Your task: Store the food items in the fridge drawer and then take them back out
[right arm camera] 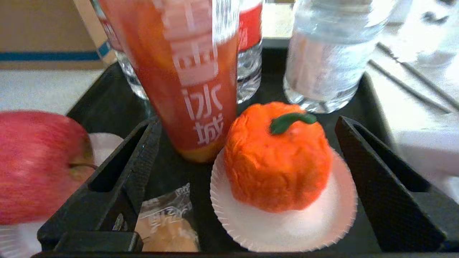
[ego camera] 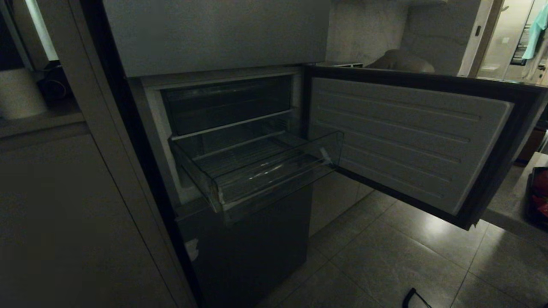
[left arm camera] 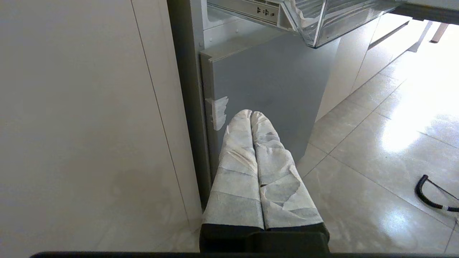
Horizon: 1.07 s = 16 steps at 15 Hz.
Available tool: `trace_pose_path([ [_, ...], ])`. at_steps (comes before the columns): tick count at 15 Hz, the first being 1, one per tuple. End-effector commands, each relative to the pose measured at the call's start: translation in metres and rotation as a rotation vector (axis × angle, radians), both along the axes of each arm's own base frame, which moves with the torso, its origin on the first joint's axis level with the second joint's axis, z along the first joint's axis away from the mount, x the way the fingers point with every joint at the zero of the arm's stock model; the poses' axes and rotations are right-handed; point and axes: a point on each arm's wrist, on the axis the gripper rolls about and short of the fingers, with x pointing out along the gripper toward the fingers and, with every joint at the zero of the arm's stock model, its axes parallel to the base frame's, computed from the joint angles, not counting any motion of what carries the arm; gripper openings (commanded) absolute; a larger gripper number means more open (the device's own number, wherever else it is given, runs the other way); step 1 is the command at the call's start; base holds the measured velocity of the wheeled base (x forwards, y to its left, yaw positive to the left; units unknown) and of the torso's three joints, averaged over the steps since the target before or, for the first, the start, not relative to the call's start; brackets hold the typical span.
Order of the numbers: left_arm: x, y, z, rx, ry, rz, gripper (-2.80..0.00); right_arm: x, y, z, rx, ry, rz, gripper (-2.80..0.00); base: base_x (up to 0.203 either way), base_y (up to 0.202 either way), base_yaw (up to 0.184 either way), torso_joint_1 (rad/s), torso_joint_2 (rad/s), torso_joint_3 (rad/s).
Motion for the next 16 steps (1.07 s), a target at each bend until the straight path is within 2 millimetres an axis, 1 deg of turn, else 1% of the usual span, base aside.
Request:
trace_pose_path([
  [1, 0.000, 0.000, 0.000, 0.000, 0.002, 0.001, -2.80, 0.004, -0.005, -0.012, 0.000, 0.004, 0.004, 0.00, 0.000, 0.000, 0.000, 0.000, 0.00, 0.000],
  [7, 0.000, 0.000, 0.000, 0.000, 0.002, 0.001, -2.80, 0.004, -0.007, -0.018, 0.010, 0.011, 0.001, 0.00, 0.000, 0.000, 0.000, 0.000, 0.00, 0.000],
  [12, 0.000, 0.000, 0.000, 0.000, 0.002, 0.001, -2.80, 0.006, -0.015, -0.032, 0.020, 0.017, -0.008, 0.00, 0.000, 0.000, 0.000, 0.000, 0.00, 0.000],
  [16, 0.000, 0.000, 0.000, 0.000, 0.002, 0.001, -2.80, 0.006, -0.017, -0.035, 0.021, 0.020, -0.009, 0.00, 0.000, 0.000, 0.000, 0.000, 0.00, 0.000],
])
